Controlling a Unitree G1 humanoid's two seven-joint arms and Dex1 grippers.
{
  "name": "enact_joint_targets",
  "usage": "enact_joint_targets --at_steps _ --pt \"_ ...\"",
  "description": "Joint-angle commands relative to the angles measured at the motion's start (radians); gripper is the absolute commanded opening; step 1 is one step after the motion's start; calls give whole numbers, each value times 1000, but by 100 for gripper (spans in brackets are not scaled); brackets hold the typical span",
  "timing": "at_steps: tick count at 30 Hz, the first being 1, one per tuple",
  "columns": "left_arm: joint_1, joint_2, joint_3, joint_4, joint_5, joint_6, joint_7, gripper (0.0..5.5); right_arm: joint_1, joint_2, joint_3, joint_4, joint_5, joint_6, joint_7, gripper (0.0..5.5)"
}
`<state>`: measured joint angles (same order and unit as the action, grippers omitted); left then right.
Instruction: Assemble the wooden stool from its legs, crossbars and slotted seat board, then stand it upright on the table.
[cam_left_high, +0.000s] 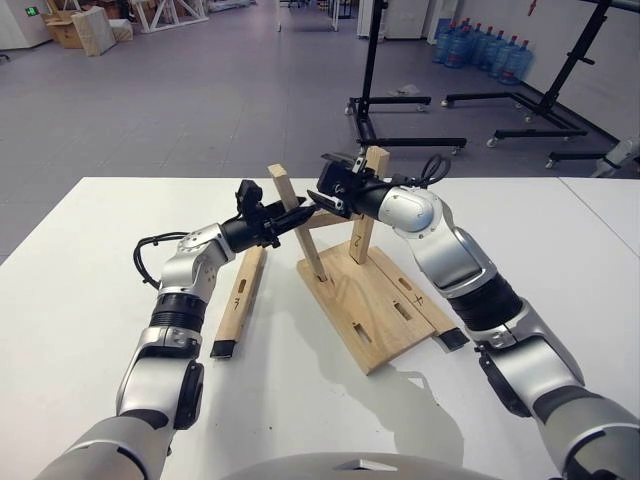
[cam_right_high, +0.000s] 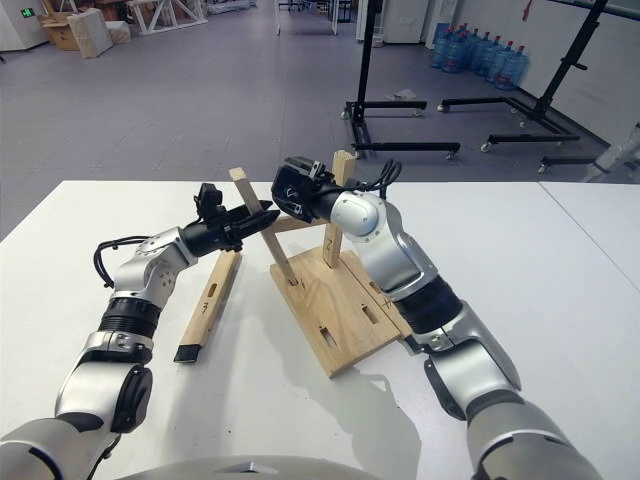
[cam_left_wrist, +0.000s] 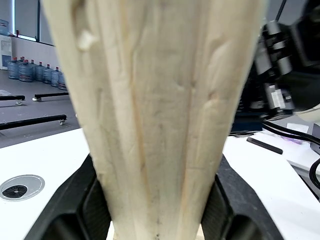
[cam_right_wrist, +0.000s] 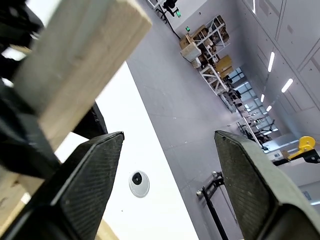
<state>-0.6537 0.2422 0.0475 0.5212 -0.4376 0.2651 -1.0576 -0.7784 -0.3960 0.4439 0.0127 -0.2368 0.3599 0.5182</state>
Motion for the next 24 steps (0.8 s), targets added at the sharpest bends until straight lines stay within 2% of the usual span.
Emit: enact_joint_targets --at_steps 1,6,13,19,24 --pt "-13 9 -11 -6 18 -3 -3 202 -15 -4 1 31 -43 -33 11 332" --pt "-19 13 -6 1 15 -4 -7 202 31 -36 18 40 -95 -75 37 332" --pt "-40 -7 -15 15 20 -4 -8 202 222 -65 135 115 -202 -178 51 332" --pt "-37 -67 -76 85 81 -36 13 202 275 -52 102 112 -192 -171 52 332" --pt "-34 -125 -55 187 66 -60 29 202 339 -56 107 90 -208 -164 53 332"
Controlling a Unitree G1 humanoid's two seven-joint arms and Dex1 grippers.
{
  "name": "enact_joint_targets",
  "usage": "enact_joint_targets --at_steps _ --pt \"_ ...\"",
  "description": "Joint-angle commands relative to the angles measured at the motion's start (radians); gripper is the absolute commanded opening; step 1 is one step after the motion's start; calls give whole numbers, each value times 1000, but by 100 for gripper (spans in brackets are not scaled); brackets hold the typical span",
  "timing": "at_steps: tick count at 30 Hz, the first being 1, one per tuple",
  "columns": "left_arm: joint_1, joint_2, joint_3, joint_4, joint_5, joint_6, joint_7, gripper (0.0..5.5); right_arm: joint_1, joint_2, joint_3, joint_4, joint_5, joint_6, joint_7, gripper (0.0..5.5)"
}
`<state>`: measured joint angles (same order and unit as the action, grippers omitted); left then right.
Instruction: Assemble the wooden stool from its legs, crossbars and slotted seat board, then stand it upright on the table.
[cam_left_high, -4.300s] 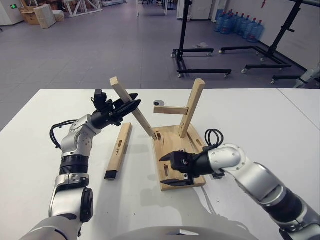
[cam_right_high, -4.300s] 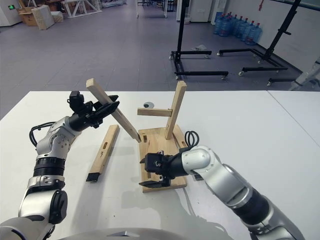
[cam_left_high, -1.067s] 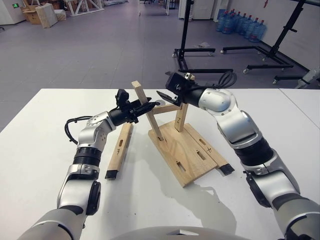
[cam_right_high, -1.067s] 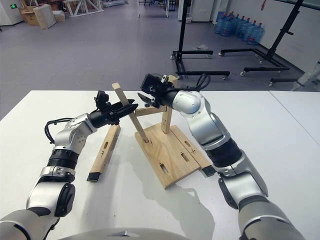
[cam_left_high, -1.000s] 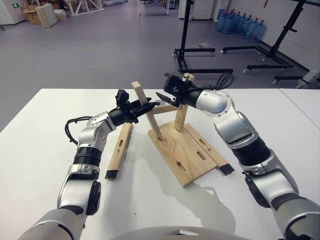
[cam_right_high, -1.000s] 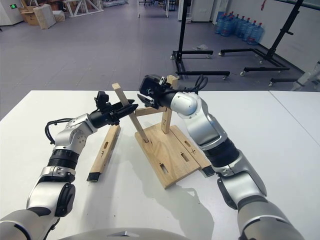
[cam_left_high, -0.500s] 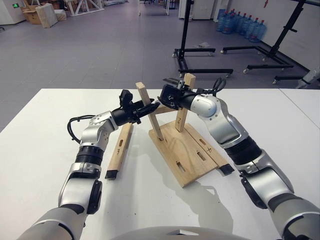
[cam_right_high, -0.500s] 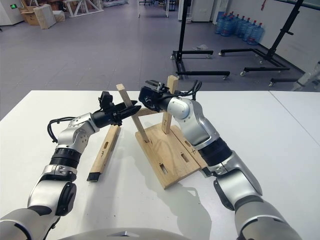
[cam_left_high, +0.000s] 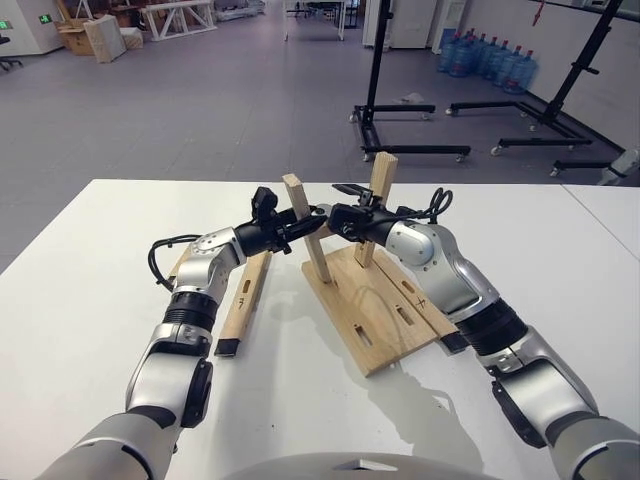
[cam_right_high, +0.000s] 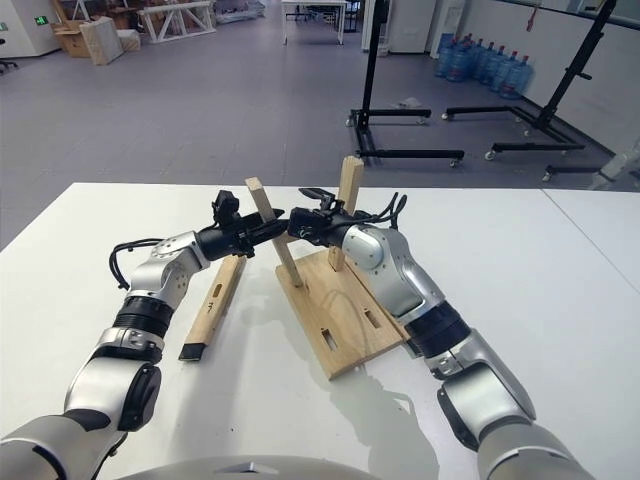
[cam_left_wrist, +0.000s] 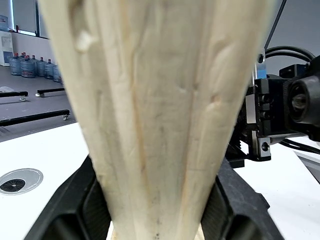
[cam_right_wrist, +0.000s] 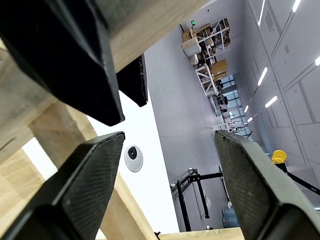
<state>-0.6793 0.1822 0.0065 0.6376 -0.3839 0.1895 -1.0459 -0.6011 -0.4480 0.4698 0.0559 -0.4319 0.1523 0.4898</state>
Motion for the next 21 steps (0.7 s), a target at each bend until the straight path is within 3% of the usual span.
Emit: enact_joint_targets --at_steps 1,7,15,21 --pt "-9 -69 -9 79 12 10 28 202 174 -8 87 43 -20 42 81 332" --pt "-3 -85 -6 99 27 1 62 202 228 -9 96 27 -50 38 65 332" --pt "-27 -83 18 -2 -28 75 62 202 -62 123 -202 -83 247 198 92 332" --pt "-33 -64 11 -53 -35 120 69 202 -165 125 -231 -71 261 219 103 332"
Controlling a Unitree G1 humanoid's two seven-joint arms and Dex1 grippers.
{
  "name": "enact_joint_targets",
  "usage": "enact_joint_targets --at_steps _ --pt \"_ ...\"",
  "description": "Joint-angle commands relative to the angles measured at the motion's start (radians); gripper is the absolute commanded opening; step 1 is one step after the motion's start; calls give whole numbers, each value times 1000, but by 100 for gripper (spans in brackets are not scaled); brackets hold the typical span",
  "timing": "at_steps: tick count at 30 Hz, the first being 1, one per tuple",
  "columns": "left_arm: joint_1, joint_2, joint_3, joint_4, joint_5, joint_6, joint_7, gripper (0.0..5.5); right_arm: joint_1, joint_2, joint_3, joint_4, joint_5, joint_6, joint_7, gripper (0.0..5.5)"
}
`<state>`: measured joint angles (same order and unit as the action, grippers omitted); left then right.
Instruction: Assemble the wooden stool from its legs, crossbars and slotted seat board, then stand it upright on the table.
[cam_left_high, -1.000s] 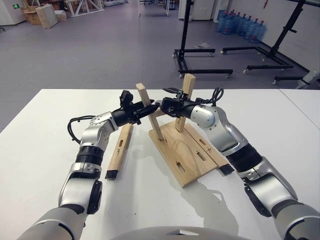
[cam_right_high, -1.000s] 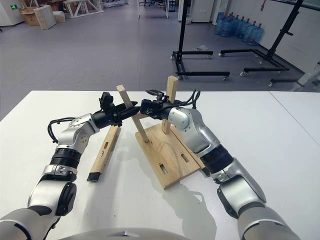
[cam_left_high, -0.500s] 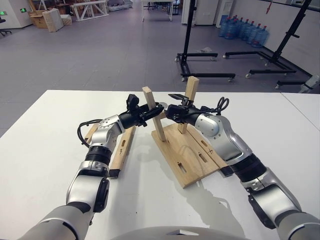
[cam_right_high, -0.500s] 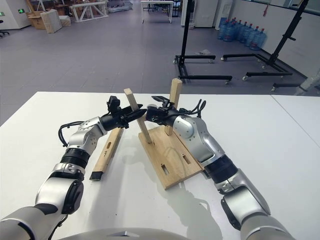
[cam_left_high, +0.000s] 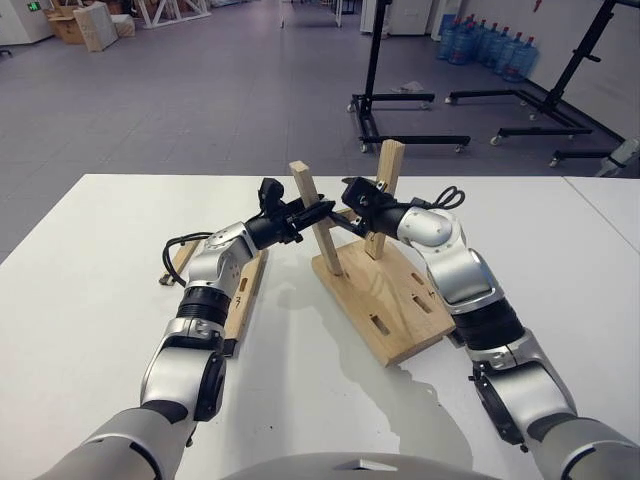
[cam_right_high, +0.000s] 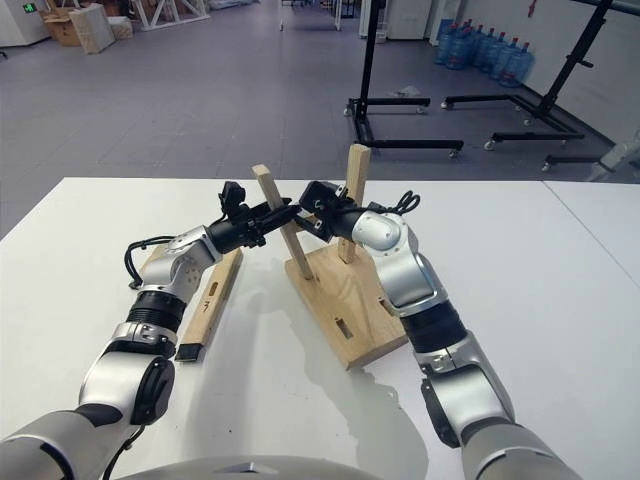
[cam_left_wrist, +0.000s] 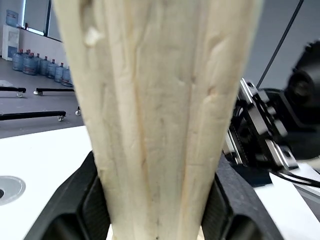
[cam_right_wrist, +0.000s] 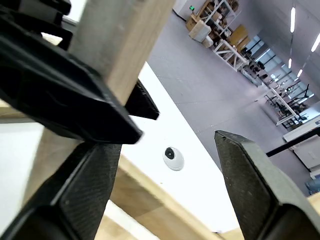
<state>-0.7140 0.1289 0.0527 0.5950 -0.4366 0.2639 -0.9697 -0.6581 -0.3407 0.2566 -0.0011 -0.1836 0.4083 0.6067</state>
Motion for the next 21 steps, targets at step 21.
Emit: enact_joint_targets --at_steps 21 --pt "111 76 -33 -207 2 81 -26 408 -103 -23 2 75 -50 -113 -38 332"
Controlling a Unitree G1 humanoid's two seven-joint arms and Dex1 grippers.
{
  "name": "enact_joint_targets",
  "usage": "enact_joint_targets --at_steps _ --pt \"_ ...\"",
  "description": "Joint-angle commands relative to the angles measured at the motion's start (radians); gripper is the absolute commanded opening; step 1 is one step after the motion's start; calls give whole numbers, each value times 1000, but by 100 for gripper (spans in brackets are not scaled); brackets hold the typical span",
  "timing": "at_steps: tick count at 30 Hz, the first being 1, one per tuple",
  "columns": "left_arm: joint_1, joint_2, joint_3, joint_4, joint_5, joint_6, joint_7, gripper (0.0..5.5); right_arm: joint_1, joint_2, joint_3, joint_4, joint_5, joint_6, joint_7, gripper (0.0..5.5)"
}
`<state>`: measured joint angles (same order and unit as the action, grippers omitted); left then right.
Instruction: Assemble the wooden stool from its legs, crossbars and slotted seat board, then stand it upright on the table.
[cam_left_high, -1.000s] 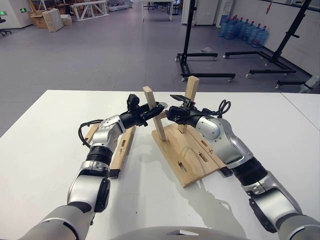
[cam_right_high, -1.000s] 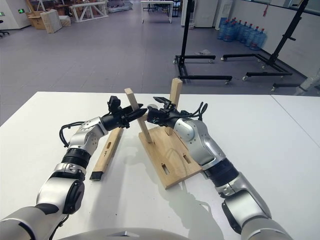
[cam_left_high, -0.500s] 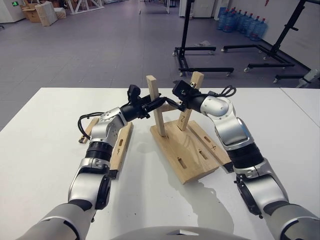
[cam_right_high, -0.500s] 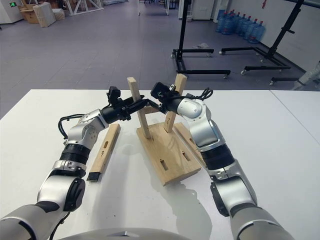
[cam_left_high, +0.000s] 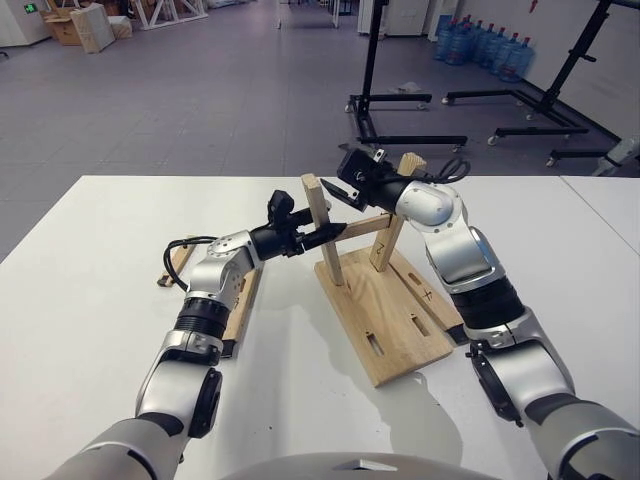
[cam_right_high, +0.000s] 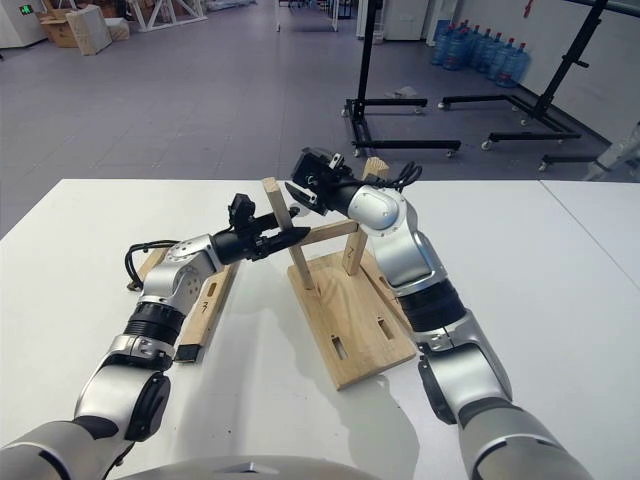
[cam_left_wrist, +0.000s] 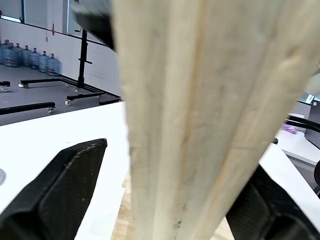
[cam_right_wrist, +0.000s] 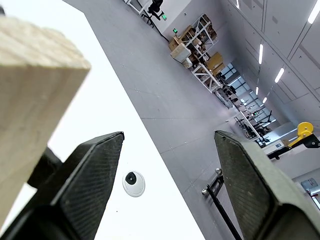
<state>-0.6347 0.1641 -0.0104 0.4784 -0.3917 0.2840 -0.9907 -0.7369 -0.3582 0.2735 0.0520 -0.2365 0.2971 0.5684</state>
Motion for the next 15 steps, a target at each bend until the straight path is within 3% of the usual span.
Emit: enact_joint_targets --at_steps 1,5,10,13,15 --pt "49 52 37 -134 -62 88 -7 425 -25 -7 -18 29 7 -2 1 332" --pt "145 137 61 -378 -102 232 60 457 -22 -40 -19 68 -6 -23 12 332" --pt "258 230 296 -707 -310 486 255 457 71 -135 11 19 -60 -73 35 332" --pt "257 196 478 -784 -463 562 470 457 235 -165 71 -22 -113 -108 26 332" --pt "256 137 525 -786 -485 539 609 457 314 -164 125 9 -160 -143 -1 332"
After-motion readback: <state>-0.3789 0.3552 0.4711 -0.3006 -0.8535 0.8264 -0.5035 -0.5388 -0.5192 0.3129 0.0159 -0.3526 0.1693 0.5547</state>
